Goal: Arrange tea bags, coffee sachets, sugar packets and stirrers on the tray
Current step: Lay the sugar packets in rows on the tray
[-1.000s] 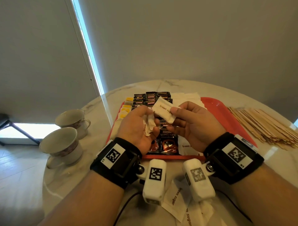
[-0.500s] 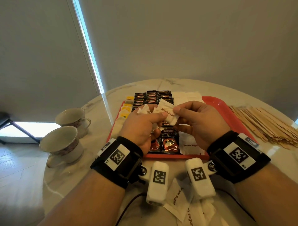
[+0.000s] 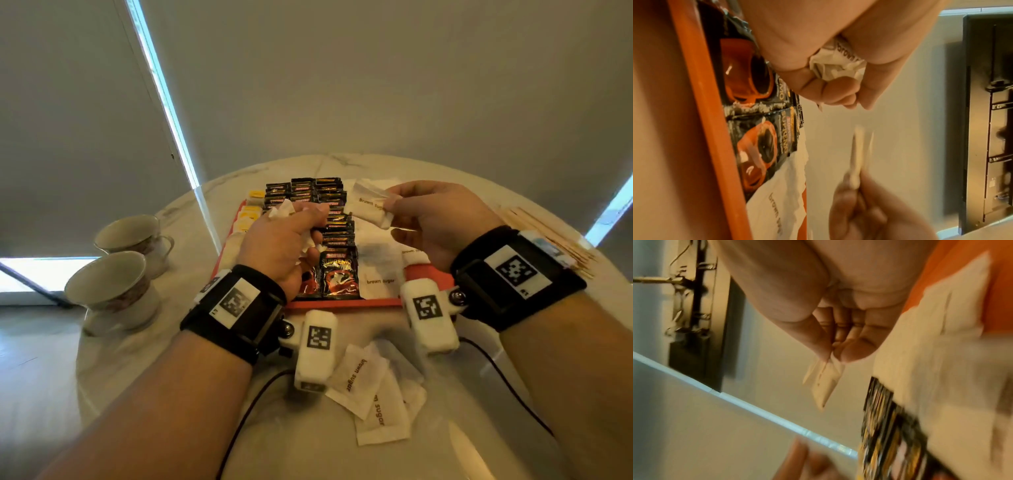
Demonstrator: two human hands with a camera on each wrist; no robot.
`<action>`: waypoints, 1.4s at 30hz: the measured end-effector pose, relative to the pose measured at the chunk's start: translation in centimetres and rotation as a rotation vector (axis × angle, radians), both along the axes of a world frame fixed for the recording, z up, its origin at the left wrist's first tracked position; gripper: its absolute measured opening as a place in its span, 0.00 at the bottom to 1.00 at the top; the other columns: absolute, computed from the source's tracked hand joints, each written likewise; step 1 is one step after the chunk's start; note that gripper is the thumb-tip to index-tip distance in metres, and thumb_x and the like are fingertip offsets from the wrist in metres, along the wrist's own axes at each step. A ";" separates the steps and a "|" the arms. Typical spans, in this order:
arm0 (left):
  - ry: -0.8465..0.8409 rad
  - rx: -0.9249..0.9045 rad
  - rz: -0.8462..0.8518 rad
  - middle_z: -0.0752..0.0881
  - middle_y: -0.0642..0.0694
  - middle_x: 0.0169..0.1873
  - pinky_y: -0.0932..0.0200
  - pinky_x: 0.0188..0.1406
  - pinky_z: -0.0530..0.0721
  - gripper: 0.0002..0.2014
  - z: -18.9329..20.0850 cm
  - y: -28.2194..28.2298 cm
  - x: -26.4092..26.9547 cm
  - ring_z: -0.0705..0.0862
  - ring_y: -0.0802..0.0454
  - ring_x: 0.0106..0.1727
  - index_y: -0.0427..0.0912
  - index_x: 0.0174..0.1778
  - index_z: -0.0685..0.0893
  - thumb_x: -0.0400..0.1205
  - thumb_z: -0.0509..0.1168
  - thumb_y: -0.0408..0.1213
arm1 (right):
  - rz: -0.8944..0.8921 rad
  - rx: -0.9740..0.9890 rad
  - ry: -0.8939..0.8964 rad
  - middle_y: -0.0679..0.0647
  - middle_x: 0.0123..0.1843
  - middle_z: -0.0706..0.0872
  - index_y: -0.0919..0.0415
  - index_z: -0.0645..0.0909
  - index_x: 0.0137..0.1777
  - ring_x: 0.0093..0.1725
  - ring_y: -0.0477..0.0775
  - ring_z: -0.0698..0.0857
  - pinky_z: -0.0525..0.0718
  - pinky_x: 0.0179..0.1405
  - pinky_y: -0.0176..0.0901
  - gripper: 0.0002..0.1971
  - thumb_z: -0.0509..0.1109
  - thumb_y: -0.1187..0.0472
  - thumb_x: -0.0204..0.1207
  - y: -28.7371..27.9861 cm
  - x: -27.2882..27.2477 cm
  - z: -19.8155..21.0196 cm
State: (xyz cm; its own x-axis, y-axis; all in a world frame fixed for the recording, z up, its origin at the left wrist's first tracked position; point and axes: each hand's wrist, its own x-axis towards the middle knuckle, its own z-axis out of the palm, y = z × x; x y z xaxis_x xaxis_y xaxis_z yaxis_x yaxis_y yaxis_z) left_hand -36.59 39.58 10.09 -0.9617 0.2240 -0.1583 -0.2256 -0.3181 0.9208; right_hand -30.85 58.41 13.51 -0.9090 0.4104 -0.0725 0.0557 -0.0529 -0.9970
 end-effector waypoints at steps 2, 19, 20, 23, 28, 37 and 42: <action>-0.017 0.009 0.011 0.88 0.48 0.40 0.65 0.19 0.76 0.05 -0.1 -0.2 -0.2 0.82 0.58 0.33 0.48 0.42 0.90 0.81 0.79 0.35 | -0.157 -0.034 -0.059 0.60 0.41 0.92 0.61 0.87 0.45 0.33 0.51 0.87 0.83 0.30 0.43 0.07 0.71 0.73 0.78 2.4 0.0 -0.3; -0.024 0.006 0.029 0.87 0.48 0.39 0.64 0.21 0.78 0.06 -0.5 -0.2 -0.3 0.83 0.56 0.34 0.45 0.45 0.90 0.79 0.78 0.31 | -0.124 0.182 -0.501 0.64 0.48 0.88 0.63 0.89 0.52 0.30 0.50 0.76 0.74 0.32 0.40 0.07 0.71 0.72 0.81 6.5 0.6 -3.3; -0.023 0.007 0.029 0.87 0.48 0.39 0.64 0.21 0.78 0.06 -0.5 -0.2 -0.4 0.83 0.56 0.34 0.46 0.45 0.90 0.79 0.78 0.31 | -0.112 0.191 -0.491 0.64 0.48 0.88 0.61 0.90 0.50 0.30 0.49 0.76 0.75 0.31 0.39 0.08 0.71 0.72 0.81 6.4 0.6 -3.3; -0.019 0.013 0.022 0.87 0.47 0.39 0.64 0.22 0.78 0.06 -0.5 -0.2 -0.4 0.83 0.56 0.34 0.46 0.46 0.89 0.80 0.78 0.31 | -0.093 0.195 -0.474 0.63 0.47 0.88 0.59 0.91 0.52 0.28 0.48 0.76 0.77 0.27 0.37 0.11 0.71 0.73 0.81 6.4 0.8 -3.0; -0.025 0.015 0.018 0.86 0.47 0.40 0.64 0.21 0.78 0.05 -0.4 -0.2 -0.5 0.83 0.56 0.34 0.45 0.47 0.89 0.80 0.77 0.31 | -0.122 0.195 -0.449 0.62 0.45 0.87 0.60 0.91 0.53 0.30 0.50 0.77 0.78 0.29 0.40 0.11 0.70 0.74 0.81 6.3 0.8 -3.2; -0.040 0.020 0.016 0.85 0.46 0.42 0.65 0.19 0.77 0.06 -0.2 -0.1 -0.4 0.82 0.56 0.33 0.45 0.48 0.88 0.81 0.77 0.31 | -0.204 0.176 -0.293 0.62 0.39 0.82 0.64 0.86 0.47 0.29 0.52 0.77 0.77 0.30 0.46 0.10 0.67 0.78 0.79 5.9 0.1 -3.4; -0.061 0.047 0.007 0.85 0.45 0.40 0.64 0.19 0.77 0.05 0.0 -0.1 -0.3 0.82 0.55 0.32 0.43 0.49 0.86 0.82 0.74 0.31 | -0.247 0.162 -0.188 0.59 0.38 0.86 0.64 0.88 0.46 0.34 0.52 0.82 0.81 0.31 0.44 0.06 0.71 0.73 0.78 5.4 -0.3 -3.4</action>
State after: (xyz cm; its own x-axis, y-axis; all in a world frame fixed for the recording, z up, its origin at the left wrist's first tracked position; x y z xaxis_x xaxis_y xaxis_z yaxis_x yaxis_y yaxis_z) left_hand -36.92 39.47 10.07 -0.9520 0.2262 -0.2060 -0.2786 -0.3627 0.8893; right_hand -31.16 63.83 10.14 -0.7575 0.6364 -0.1453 0.2444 0.0700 -0.9671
